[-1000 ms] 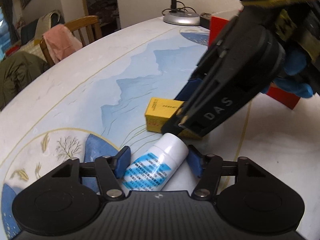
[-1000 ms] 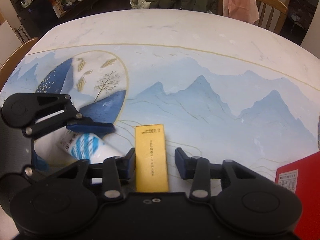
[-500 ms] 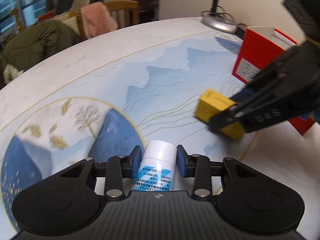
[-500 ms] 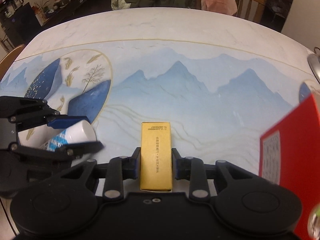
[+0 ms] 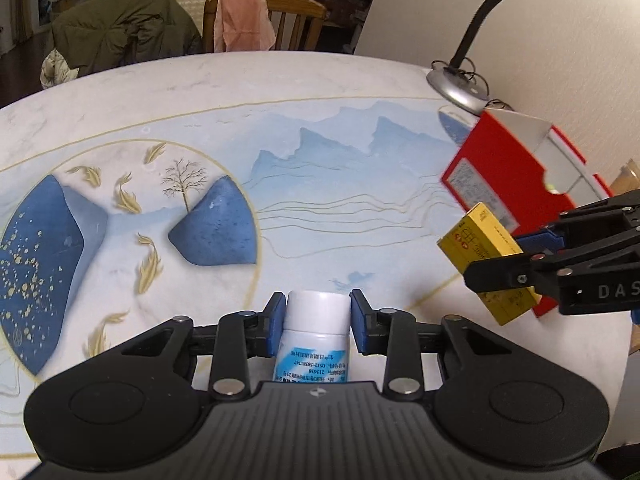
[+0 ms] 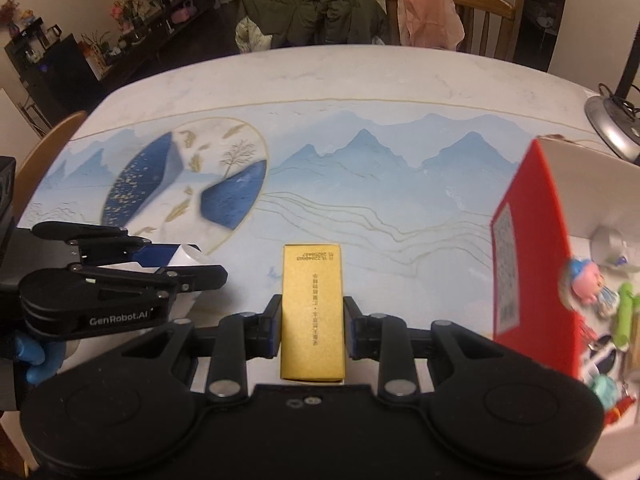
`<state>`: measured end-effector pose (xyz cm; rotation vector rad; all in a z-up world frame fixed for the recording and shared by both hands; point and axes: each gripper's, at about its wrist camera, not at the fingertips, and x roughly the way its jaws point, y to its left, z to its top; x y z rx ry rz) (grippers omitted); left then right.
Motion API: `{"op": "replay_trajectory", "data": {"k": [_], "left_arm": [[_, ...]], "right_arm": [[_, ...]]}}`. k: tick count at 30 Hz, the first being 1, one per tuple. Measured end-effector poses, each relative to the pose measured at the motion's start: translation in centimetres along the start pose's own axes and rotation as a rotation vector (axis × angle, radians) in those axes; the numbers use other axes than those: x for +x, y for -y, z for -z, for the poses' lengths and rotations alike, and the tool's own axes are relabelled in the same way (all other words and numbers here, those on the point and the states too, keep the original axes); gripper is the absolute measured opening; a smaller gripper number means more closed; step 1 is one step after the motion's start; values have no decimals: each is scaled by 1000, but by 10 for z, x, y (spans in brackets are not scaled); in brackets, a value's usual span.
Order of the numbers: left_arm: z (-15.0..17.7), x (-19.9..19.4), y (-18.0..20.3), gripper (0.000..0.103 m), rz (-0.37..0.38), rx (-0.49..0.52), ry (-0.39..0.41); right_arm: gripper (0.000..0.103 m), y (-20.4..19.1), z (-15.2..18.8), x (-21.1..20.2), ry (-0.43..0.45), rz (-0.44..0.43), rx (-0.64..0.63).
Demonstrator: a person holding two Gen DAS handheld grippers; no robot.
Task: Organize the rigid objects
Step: 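Carry the tube with the left tool while the right tool carries the yellow box into the shoebox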
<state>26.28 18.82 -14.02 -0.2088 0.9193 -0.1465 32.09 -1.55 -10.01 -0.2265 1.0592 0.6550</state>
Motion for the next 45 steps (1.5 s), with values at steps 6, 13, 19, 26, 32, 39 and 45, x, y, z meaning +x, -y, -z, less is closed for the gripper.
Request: {"op": "replay_trajectory", "data": {"k": [6, 13, 19, 26, 32, 39, 45], "left_arm": [[5, -22, 17, 32, 5, -34, 33], [5, -43, 48, 32, 29, -26, 75], [-6, -55, 83, 32, 72, 3, 112], [-34, -64, 138, 32, 139, 81, 149], [-65, -62, 188, 32, 165, 159, 175], [-102, -51, 240, 32, 202, 202, 192], [-115, -7, 277, 32, 210, 221, 128]], "right_arm": [[28, 8, 18, -36, 44, -7, 17], [28, 27, 34, -74, 111, -5, 51], [28, 58, 41, -102, 169, 26, 83], [28, 115, 45, -123, 212, 103, 133], [28, 160, 48, -130, 233, 156, 174], [28, 208, 51, -127, 235, 201, 215], [28, 240, 55, -118, 216, 225, 231]]}}
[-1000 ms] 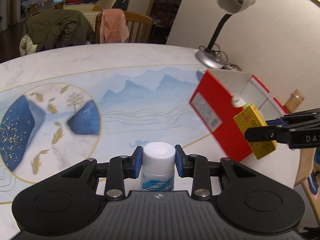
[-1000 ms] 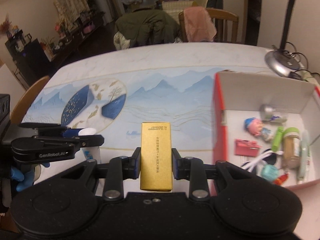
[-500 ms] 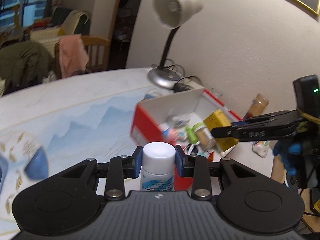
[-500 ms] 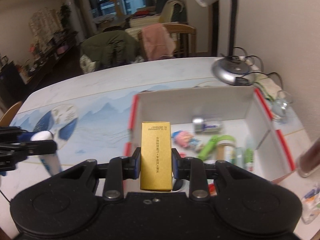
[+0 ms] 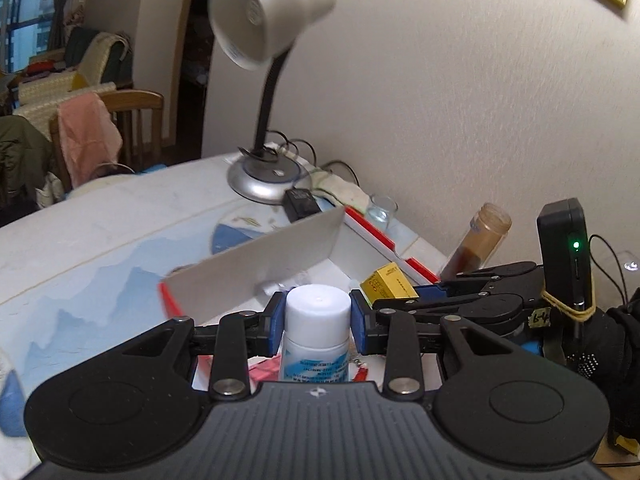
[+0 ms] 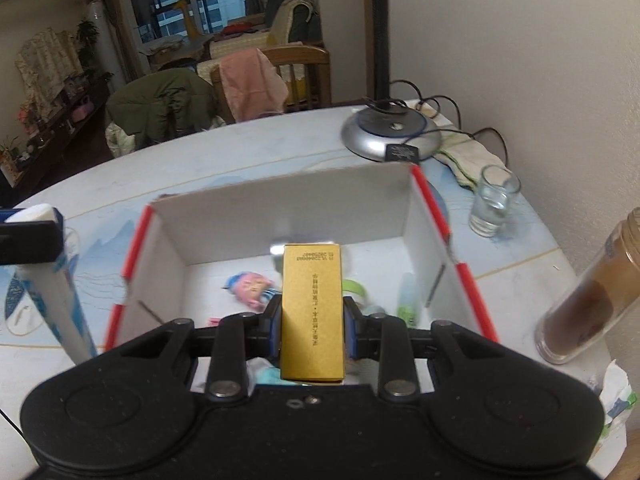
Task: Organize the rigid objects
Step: 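Carry the tube with the left tool while the right tool carries the yellow box into the shoebox, then lower the tube into the shoebox and open the left tool while the right tool releases the box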
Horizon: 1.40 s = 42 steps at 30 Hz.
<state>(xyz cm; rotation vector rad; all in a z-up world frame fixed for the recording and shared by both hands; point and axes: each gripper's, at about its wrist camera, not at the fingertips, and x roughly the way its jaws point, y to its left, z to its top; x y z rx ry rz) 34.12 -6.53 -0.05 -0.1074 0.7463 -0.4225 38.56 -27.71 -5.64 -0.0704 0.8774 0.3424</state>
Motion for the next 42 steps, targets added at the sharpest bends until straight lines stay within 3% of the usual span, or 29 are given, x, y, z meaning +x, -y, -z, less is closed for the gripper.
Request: {"op": "replay_trajectory", "data": {"k": [10, 21, 37, 42], "left_arm": [[-5, 83, 14, 32, -22, 13, -113], [3, 144, 10, 32, -62, 0, -217], [23, 164, 5, 32, -121, 4, -303], [26, 154, 9, 47, -111, 2, -286]], "right_arm": [[28, 24, 12, 27, -67, 6, -21], [28, 27, 16, 47, -105, -11, -45], [33, 32, 20, 46, -118, -28, -51], [37, 32, 21, 38, -105, -38, -48]]}}
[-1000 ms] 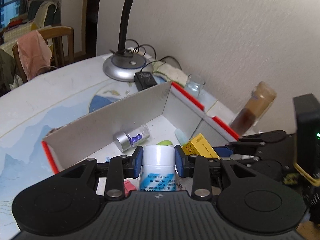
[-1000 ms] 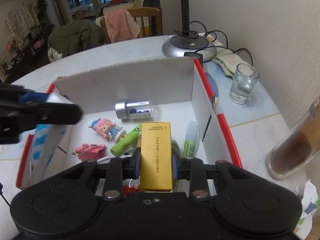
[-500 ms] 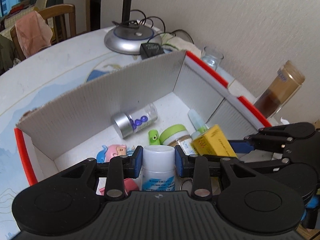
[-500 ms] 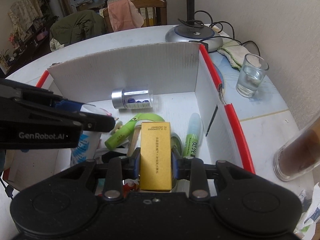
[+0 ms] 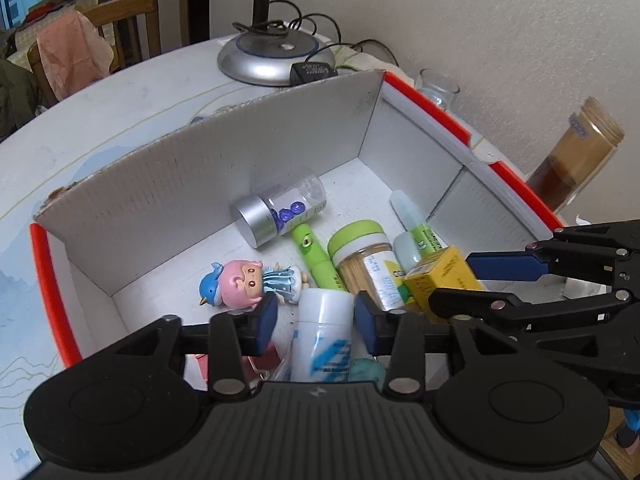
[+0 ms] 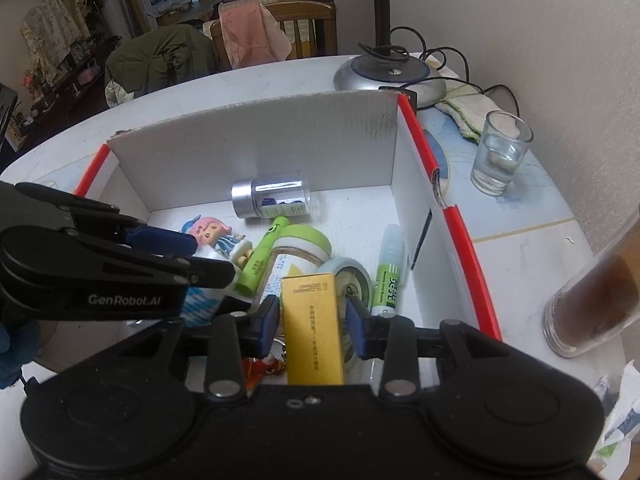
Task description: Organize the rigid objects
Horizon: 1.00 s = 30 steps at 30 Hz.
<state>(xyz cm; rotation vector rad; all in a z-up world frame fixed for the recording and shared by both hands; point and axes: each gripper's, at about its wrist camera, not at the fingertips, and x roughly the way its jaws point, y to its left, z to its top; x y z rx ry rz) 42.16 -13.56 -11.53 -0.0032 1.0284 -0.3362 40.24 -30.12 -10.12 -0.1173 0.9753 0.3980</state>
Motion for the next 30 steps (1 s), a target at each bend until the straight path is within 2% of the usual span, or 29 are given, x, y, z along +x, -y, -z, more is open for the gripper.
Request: {"op": "replay_trajectory", "data": {"k": [3, 8, 14, 16, 18, 23, 26, 30], "left_arm": [[5, -13, 2, 52, 16, -3, 34], [18, -43, -1, 53, 40, -6, 91], [39, -92, -11, 53, 35, 10, 182], [47, -109, -15, 57, 24, 13, 211], [57, -127, -17, 63, 17, 23, 245], [81, -166, -22, 67, 0, 28, 311], [94, -185, -26, 76, -1, 17, 344], [109, -204, -28, 80, 4, 12, 373]], "right_arm": [[40, -4, 1, -7, 9, 5, -4], [46, -15, 5, -27, 46, 4, 7], [49, -37, 11, -58, 113, -6, 38], [51, -47, 15, -69, 137, -12, 40], [58, -57, 18, -81, 165, -15, 41], [65, -80, 27, -108, 230, -17, 54], [72, -92, 34, -124, 269, -21, 71], [78, -105, 46, -140, 308, -17, 89]]}}
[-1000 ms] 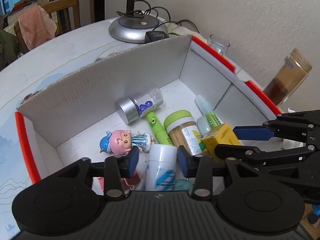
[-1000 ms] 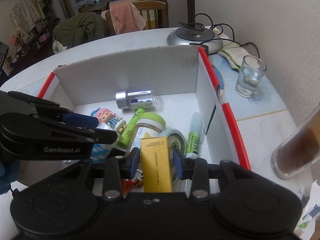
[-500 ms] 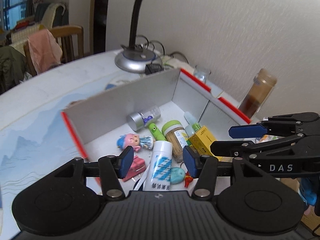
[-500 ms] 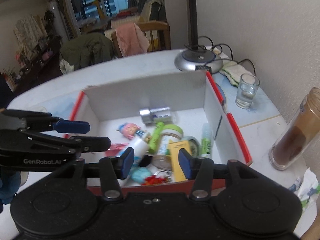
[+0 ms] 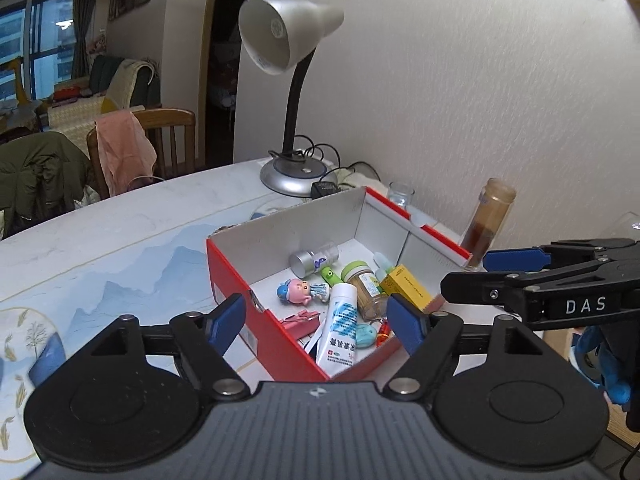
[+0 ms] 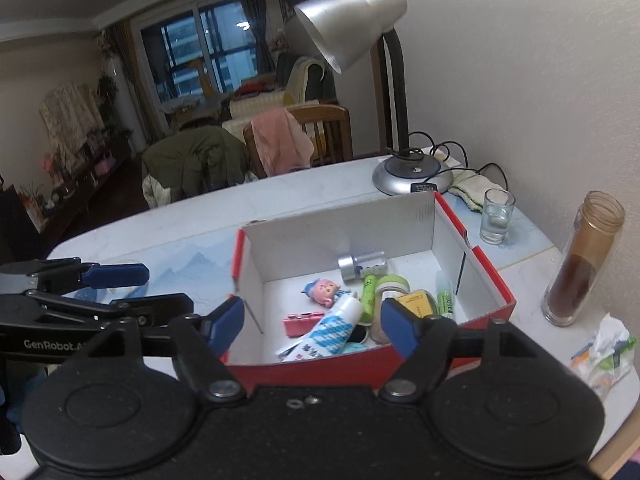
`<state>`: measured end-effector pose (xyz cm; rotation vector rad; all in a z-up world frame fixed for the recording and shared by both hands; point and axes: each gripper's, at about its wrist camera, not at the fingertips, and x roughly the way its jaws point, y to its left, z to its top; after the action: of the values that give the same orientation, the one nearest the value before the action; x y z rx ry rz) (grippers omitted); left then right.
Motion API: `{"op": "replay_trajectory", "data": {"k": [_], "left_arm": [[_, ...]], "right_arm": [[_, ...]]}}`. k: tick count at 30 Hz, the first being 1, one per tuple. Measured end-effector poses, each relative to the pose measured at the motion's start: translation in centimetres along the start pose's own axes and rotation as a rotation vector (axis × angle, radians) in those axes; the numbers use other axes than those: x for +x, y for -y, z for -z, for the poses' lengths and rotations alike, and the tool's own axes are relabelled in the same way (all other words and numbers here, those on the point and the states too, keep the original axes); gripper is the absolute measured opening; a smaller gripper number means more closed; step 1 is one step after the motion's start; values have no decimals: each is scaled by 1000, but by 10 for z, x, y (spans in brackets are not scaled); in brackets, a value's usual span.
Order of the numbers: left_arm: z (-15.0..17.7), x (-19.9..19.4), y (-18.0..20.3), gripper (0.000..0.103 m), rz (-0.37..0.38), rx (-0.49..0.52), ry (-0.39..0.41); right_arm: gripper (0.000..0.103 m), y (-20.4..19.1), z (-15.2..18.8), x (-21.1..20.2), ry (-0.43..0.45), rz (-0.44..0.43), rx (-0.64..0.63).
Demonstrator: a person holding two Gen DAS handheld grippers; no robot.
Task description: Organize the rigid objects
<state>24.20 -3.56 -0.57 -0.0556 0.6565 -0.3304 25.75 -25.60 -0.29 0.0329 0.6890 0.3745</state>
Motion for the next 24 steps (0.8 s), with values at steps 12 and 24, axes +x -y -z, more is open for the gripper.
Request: {"op": "replay_trajectory", "data": {"k": [12, 24], "left_arm": [[24, -37, -2, 102, 15, 0, 20], [43, -53, 6, 102, 34, 18, 27]], "right_arm": [[103, -25, 30, -35, 121, 32, 52], [103, -35, 52, -54, 153, 58, 97]]}}
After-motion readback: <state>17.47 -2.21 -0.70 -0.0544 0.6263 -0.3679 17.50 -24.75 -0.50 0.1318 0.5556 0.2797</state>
